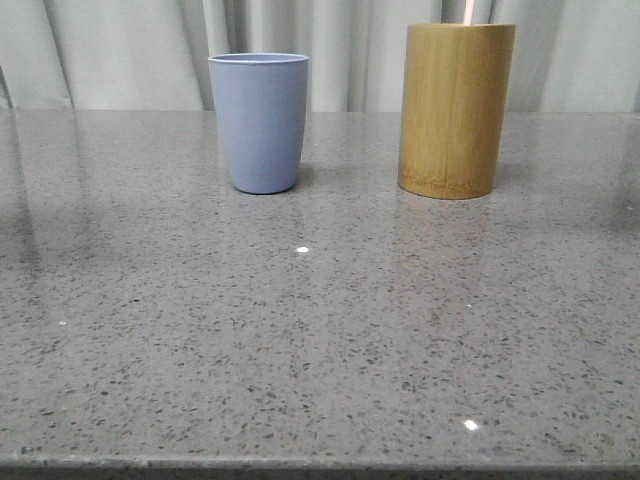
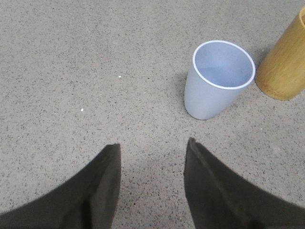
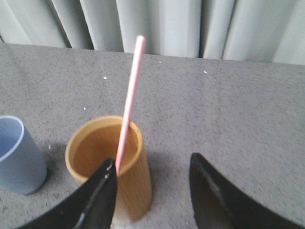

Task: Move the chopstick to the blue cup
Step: 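Lower the right gripper onto the pink stick and close it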

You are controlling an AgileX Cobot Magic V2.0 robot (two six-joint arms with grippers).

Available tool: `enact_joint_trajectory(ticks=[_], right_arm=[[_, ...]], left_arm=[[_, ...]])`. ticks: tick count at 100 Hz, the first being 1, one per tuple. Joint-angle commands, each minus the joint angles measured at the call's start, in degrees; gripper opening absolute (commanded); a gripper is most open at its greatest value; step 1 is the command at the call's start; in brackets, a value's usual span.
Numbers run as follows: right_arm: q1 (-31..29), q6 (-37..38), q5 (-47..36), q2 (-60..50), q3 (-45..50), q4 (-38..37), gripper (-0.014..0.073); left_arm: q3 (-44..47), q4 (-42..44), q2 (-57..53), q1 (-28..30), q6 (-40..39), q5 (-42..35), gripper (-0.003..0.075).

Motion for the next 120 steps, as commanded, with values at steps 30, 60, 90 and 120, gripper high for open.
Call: enact_joint_trajectory(ticks=[30,60,90,120], right_arm=[[0.9,-0.4,-8.2,12.8,-12.2,3.1,0.0372],[0.9,-0.4,-9.9,19.8,-16.8,3.7,0.0372],[0.9,-0.4,-10.0,25.4,-21.6,4.8,0.0372],[0.9,-0.4,-11.3,28.7,-23.1,4.8,0.0371]], left_arm=[[-0.5,-0.7,-3.0,0.0,-0.5,-3.4,0.0316],[-0.5,-0.7,-3.0,0.0,-0.5,-3.4,0.0316],[-0.5,-0.7,-3.0,0.0,-0.5,-3.5,0.0316],[-0.5,-0.7,-3.0,0.0,-0.5,-3.9,0.0316]])
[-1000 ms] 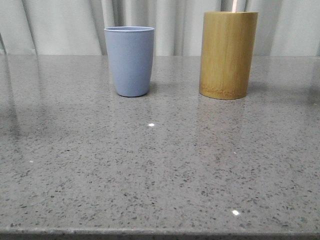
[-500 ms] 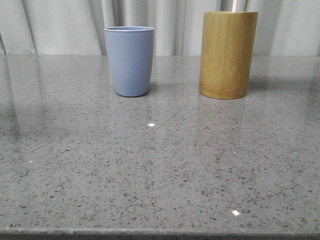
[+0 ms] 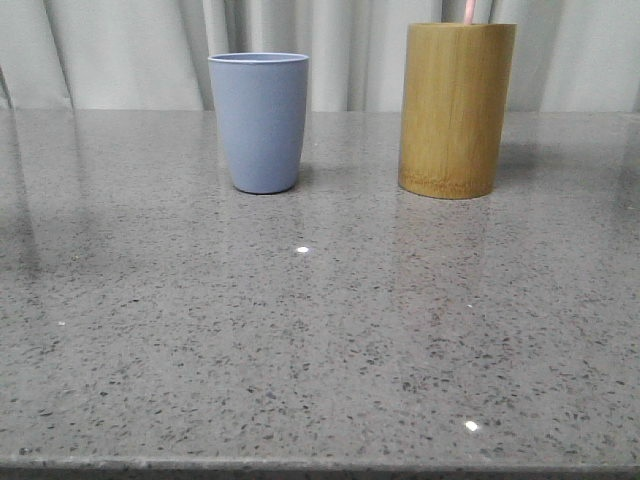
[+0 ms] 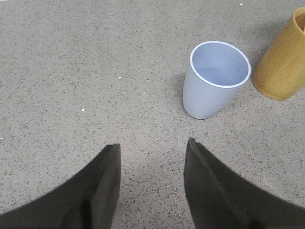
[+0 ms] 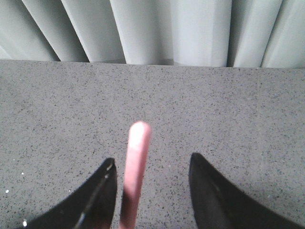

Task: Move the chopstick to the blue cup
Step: 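Lower the right gripper onto the pink stick and close it, then lift the pink stick up out of the bamboo holder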

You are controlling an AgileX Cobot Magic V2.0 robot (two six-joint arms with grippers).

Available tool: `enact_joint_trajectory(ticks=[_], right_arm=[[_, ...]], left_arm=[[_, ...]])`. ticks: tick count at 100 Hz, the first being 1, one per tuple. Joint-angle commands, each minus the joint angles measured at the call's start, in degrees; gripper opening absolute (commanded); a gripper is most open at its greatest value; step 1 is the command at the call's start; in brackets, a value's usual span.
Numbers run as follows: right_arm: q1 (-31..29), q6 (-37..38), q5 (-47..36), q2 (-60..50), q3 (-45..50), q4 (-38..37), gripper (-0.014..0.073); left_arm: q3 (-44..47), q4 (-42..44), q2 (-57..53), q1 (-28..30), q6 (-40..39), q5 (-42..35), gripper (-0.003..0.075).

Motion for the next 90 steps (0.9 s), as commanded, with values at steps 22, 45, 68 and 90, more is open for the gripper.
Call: enact_joint_trajectory(ticks=[22,45,68,90], right_arm=[[0.0,-0.4,-5.3,-1.5,-2.4,0.5,0.0194],[0.0,-0.4,-5.9,-1.5,-2.4,0.5,-0.0069],[0.0,-0.4,-6.6,-3.6,-2.4,0.5,-0.0067],[0.0,-0.4,-8.9,-8.9,-2.4,0.5,-0.0067]], left_arm=[[-1.5,-0.8,-1.1,0.0,-0.5,-3.9,0.0316],[-1.5,-0.4,-1.1,0.0,-0.5,-3.9,0.0316],[-1.5,-0.4,-1.1,0.0,-0.5,-3.9,0.0316],[-1.5,-0.4,-1.1,0.0,-0.5,-3.9,0.0316]])
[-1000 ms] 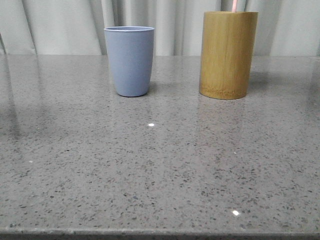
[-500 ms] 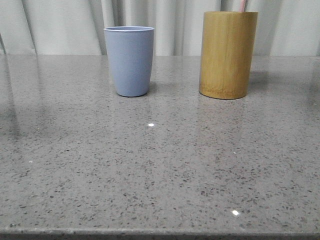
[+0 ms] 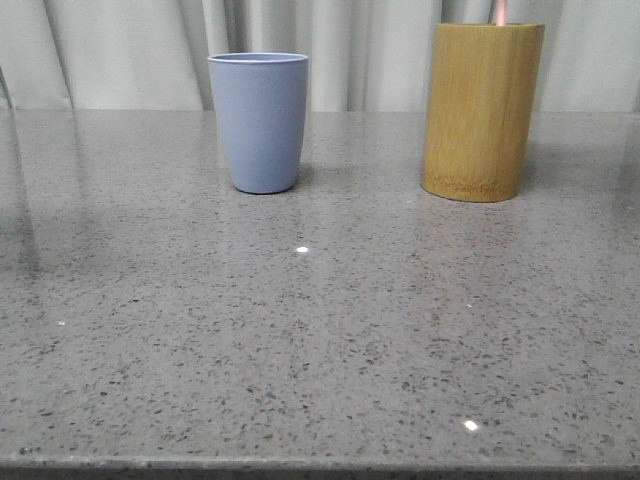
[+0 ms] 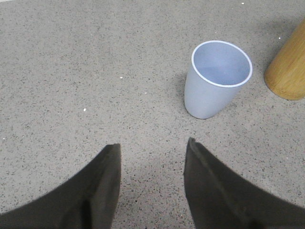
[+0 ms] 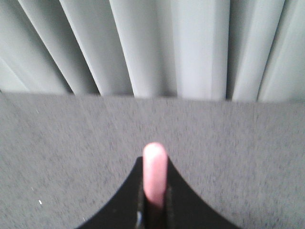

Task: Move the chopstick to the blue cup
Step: 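Lift the pink stick up out of the bamboo holder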

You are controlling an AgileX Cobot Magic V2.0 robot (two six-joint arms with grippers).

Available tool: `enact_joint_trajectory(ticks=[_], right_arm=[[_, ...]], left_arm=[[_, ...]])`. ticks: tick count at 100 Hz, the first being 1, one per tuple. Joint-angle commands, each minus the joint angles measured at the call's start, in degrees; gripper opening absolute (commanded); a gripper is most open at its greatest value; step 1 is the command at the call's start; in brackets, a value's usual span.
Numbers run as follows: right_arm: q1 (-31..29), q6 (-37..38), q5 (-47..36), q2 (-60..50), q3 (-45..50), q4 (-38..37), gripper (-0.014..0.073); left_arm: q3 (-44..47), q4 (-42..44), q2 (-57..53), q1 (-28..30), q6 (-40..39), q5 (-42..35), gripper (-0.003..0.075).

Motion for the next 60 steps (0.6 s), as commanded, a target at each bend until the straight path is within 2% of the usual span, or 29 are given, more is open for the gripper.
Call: enact_joint_trajectory(ticks=[1,27,60], right_arm=[[-0.1,-0.4,-6.3,-5.3,-2.0,0.0,-0.0067],[4.2,-4.6,-12.0,-11.6,-2.4,0.0,-0.0067],[14.6,-5.4,-13.6,-9.9,-9.1,0.0,-0.0067]], left_arm=[[-1.5,-0.8,-1.1,0.0,-0.5,-3.9,0.0316],[-1.5,-0.8,-1.1,0.0,-0.5,-3.9,0.0316],[-1.5,-0.8,-1.1,0.0,-0.5,-3.4,0.0316]])
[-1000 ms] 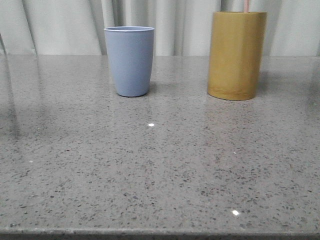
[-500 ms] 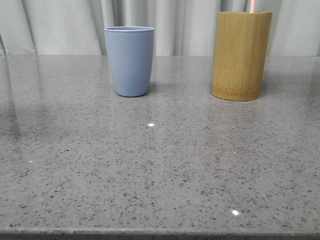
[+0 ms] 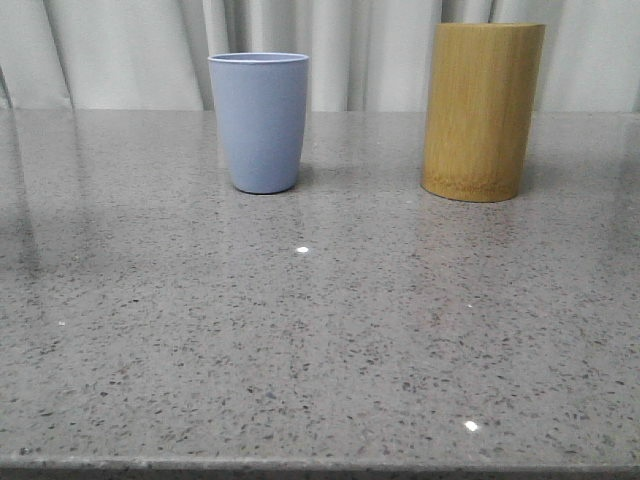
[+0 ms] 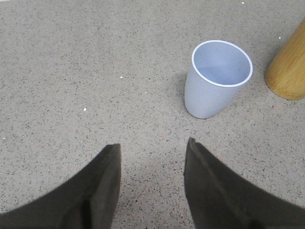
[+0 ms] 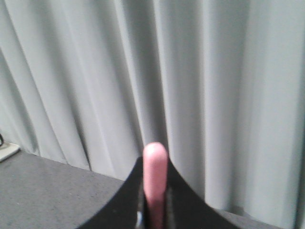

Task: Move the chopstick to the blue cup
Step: 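Lift the pink stick up out of the bamboo holder, then carry the pink stick over the blue cup and lower it in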

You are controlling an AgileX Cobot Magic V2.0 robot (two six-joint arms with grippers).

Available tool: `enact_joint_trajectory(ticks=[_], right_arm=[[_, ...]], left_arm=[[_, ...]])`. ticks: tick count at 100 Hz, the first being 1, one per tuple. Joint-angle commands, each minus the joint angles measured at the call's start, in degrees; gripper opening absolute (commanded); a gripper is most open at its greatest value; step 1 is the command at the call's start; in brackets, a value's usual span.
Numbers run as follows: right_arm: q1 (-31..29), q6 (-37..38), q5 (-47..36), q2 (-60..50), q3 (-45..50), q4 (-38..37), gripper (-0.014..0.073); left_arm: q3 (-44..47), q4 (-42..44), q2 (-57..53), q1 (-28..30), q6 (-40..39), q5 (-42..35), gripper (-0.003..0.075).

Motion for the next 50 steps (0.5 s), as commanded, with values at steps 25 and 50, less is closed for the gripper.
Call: enact_joint_trajectory(ticks=[25,50], right_arm=[[8.1,-0.7,-9.4,4.9,-5.1,0.0,-0.0067],[9.9,-0.7,-12.3,11.1,-6.6,0.0,-0.0067]], left_arm=[[-1.5,-0.8,-1.1,0.0,-0.5,-3.4,0.0316],[-1.5,-0.8,-1.1,0.0,-0.5,-3.4,0.0316]])
